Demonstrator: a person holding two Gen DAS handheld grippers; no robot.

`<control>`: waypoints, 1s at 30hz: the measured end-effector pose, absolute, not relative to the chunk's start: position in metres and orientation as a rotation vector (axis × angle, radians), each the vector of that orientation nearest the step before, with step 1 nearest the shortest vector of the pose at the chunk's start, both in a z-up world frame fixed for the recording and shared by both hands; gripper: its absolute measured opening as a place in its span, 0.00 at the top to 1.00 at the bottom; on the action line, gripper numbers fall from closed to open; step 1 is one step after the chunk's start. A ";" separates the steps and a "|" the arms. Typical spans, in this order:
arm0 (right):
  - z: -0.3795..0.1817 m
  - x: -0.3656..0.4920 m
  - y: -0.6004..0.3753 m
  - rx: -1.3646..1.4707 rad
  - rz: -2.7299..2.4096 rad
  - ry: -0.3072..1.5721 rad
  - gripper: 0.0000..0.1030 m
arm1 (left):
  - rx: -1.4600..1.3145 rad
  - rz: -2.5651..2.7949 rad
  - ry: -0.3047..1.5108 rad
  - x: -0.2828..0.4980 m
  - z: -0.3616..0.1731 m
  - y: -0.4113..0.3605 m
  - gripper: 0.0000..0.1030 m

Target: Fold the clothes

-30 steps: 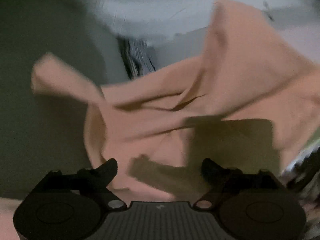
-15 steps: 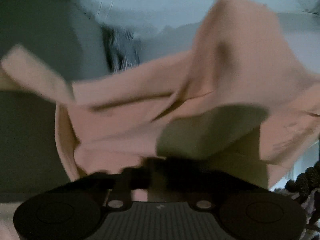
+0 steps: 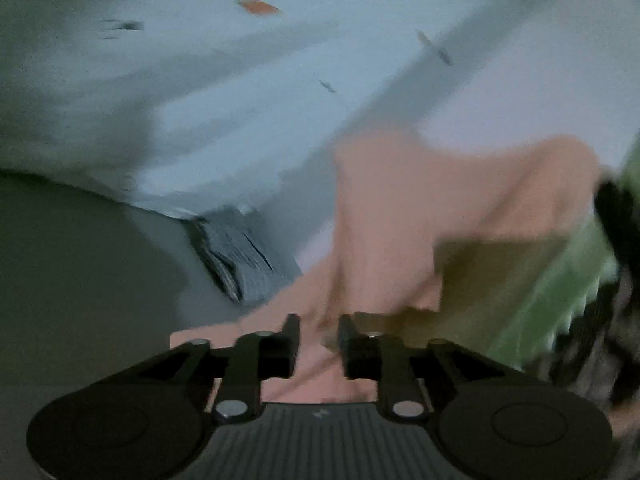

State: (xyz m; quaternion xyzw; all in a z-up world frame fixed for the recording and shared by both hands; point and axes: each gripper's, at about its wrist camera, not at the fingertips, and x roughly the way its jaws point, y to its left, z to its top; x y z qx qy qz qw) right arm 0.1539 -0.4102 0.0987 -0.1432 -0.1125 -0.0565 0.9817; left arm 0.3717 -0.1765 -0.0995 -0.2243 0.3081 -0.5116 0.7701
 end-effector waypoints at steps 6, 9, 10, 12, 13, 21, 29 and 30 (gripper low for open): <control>0.100 0.139 -0.414 -0.262 -0.112 -0.201 0.93 | -0.492 -1.219 0.694 0.338 -0.097 -0.196 0.76; 0.100 0.135 -0.417 -0.252 -0.126 -0.164 0.93 | -0.490 -1.200 0.686 0.318 -0.097 -0.178 0.68; 0.101 0.135 -0.417 -0.252 -0.132 -0.151 0.93 | -0.467 -1.196 0.683 0.311 -0.096 -0.176 0.64; 0.102 0.137 -0.415 -0.257 -0.144 -0.122 0.93 | -0.413 -1.190 0.678 0.299 -0.096 -0.175 0.61; 0.103 0.138 -0.413 -0.261 -0.147 -0.109 0.93 | -0.387 -1.189 0.678 0.294 -0.096 -0.176 0.61; 0.102 0.146 -0.398 -0.271 -0.131 -0.032 0.93 | -0.317 -1.210 0.632 0.283 -0.098 -0.199 0.61; 0.107 0.144 -0.390 -0.279 -0.111 -0.037 0.93 | -0.455 -1.233 0.593 0.333 -0.100 -0.197 0.61; 0.108 0.144 -0.390 -0.275 -0.106 -0.039 0.93 | -0.488 -1.238 0.606 0.339 -0.102 -0.196 0.61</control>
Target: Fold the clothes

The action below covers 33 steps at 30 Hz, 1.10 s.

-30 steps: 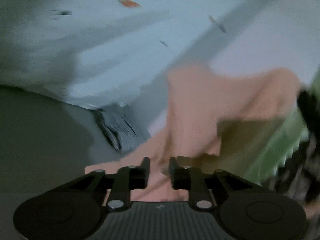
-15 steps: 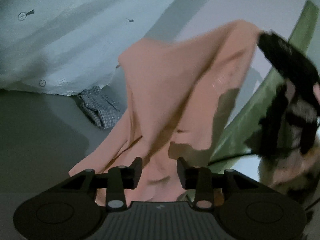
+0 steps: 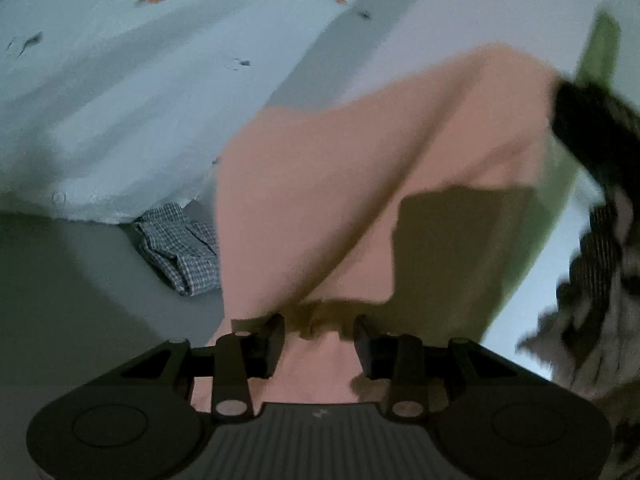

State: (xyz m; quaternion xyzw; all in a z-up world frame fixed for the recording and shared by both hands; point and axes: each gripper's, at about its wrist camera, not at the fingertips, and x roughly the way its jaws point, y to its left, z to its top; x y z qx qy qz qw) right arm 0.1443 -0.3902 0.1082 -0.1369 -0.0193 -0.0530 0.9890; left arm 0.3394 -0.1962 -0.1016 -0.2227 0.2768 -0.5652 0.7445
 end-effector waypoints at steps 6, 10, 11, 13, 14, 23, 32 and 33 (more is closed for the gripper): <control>0.107 0.149 -0.385 -0.294 -0.068 -0.037 0.93 | -0.447 -1.338 0.627 0.346 -0.104 -0.207 0.62; 0.107 0.150 -0.385 -0.291 -0.054 -0.030 0.93 | -0.425 -1.354 0.672 0.357 -0.117 -0.226 0.61; 0.107 0.150 -0.385 -0.292 -0.055 -0.029 0.93 | -0.431 -1.360 0.675 0.358 -0.119 -0.228 0.61; 0.106 0.148 -0.384 -0.301 -0.064 -0.032 0.93 | -0.441 -1.350 0.671 0.357 -0.117 -0.230 0.64; 0.106 0.147 -0.385 -0.306 -0.072 -0.035 0.93 | -0.444 -1.340 0.663 0.357 -0.116 -0.231 0.66; 0.107 0.139 -0.393 -0.296 -0.119 -0.094 0.93 | -0.310 -1.011 0.499 0.340 -0.083 -0.227 0.96; 0.102 0.131 -0.395 -0.284 -0.103 -0.189 0.93 | -0.147 -0.379 0.219 0.288 -0.009 -0.166 0.96; 0.103 0.128 -0.395 -0.286 -0.097 -0.205 0.93 | -0.144 -0.313 0.172 0.277 0.003 -0.156 0.96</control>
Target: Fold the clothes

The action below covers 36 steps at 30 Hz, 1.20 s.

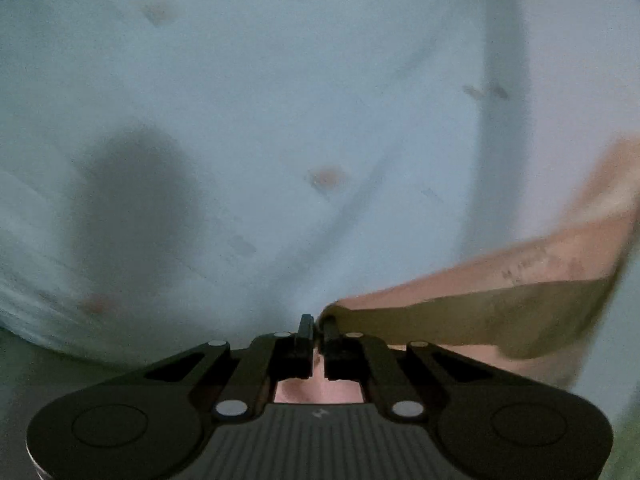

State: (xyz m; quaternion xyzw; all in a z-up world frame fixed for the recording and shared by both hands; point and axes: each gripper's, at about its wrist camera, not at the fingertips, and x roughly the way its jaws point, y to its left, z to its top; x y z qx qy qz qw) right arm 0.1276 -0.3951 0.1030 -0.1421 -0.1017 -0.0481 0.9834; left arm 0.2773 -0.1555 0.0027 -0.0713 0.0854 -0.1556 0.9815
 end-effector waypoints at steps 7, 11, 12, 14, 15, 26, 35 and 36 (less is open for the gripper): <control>0.118 0.104 -0.394 -0.281 0.001 -0.315 0.93 | -0.003 0.042 -0.182 0.209 0.059 -0.150 0.96; 0.126 0.087 -0.393 -0.305 0.062 -0.357 0.93 | 0.000 0.188 -0.315 0.171 0.083 -0.147 0.95; 0.129 0.081 -0.393 -0.308 0.080 -0.363 0.93 | 0.011 0.223 -0.349 0.163 0.087 -0.148 0.95; 0.136 0.068 -0.397 -0.300 0.123 -0.365 0.93 | 0.046 0.276 -0.414 0.136 0.097 -0.148 0.94; 0.141 0.062 -0.399 -0.295 0.147 -0.362 0.93 | 0.058 0.295 -0.440 0.128 0.102 -0.151 0.94; 0.140 0.081 -0.412 -0.072 0.286 -0.172 0.93 | 0.053 0.359 -0.320 0.085 0.100 -0.150 0.87; 0.090 0.232 -0.393 -0.025 0.215 0.115 0.93 | 0.017 0.389 0.008 0.221 0.042 -0.117 0.87; 0.086 0.258 -0.394 -0.005 0.209 0.147 0.93 | 0.006 0.398 0.012 0.243 0.039 -0.109 0.87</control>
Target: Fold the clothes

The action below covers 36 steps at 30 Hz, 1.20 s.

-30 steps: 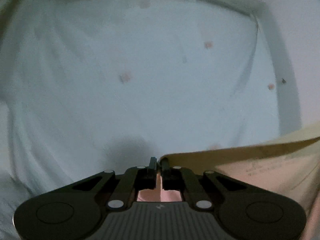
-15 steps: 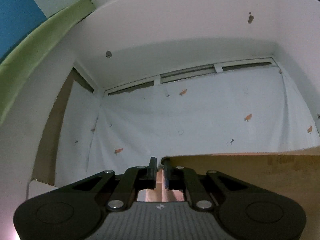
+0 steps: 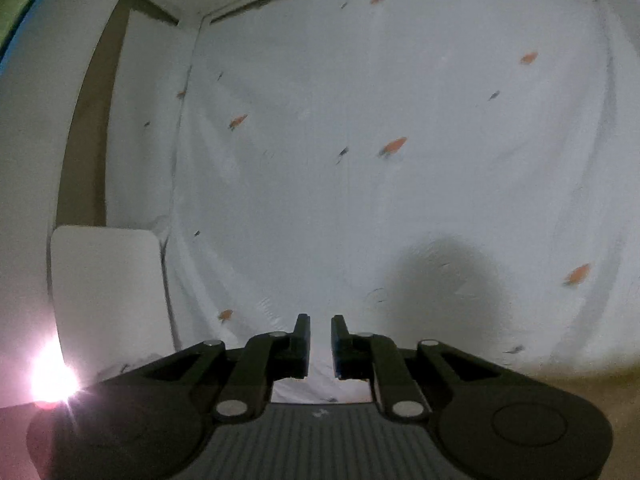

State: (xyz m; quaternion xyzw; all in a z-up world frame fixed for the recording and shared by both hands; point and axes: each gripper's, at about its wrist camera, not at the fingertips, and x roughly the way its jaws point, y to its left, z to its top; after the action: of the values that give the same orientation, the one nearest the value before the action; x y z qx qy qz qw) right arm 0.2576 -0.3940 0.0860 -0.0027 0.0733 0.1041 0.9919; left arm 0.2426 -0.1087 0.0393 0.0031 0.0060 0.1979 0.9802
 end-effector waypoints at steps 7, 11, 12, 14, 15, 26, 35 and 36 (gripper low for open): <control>-0.017 0.456 -0.367 -0.203 0.108 0.370 0.92 | -0.048 0.324 0.269 0.433 -0.031 -0.077 0.82; -0.139 0.570 -0.389 -0.226 -0.046 0.802 0.88 | -0.047 0.172 0.641 0.517 -0.131 -0.085 0.82; -0.162 0.581 -0.397 -0.227 -0.082 0.880 0.88 | -0.025 0.132 0.720 0.527 -0.157 -0.091 0.82; -0.177 0.575 -0.409 -0.204 -0.116 0.888 0.68 | 0.018 0.041 0.838 0.531 -0.202 -0.107 0.82; -0.179 0.565 -0.416 -0.174 -0.124 0.878 0.58 | 0.019 -0.015 0.875 0.527 -0.218 -0.115 0.82; -0.191 0.502 -0.426 0.083 -0.001 0.965 0.49 | -0.036 -0.425 1.007 0.464 -0.264 -0.165 0.72; -0.185 0.473 -0.408 -0.062 -0.062 0.889 0.91 | 0.076 -0.373 1.021 0.425 -0.241 -0.153 0.71; -0.173 0.464 -0.412 -0.095 -0.102 0.854 0.91 | 0.100 -0.368 1.017 0.429 -0.244 -0.152 0.71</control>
State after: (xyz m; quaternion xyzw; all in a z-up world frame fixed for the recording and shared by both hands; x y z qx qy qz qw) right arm 0.4643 -0.4123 -0.1731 -0.0459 0.4137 -0.0496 0.9079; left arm 0.4290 -0.1523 -0.2436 0.0474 0.4840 -0.1750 0.8561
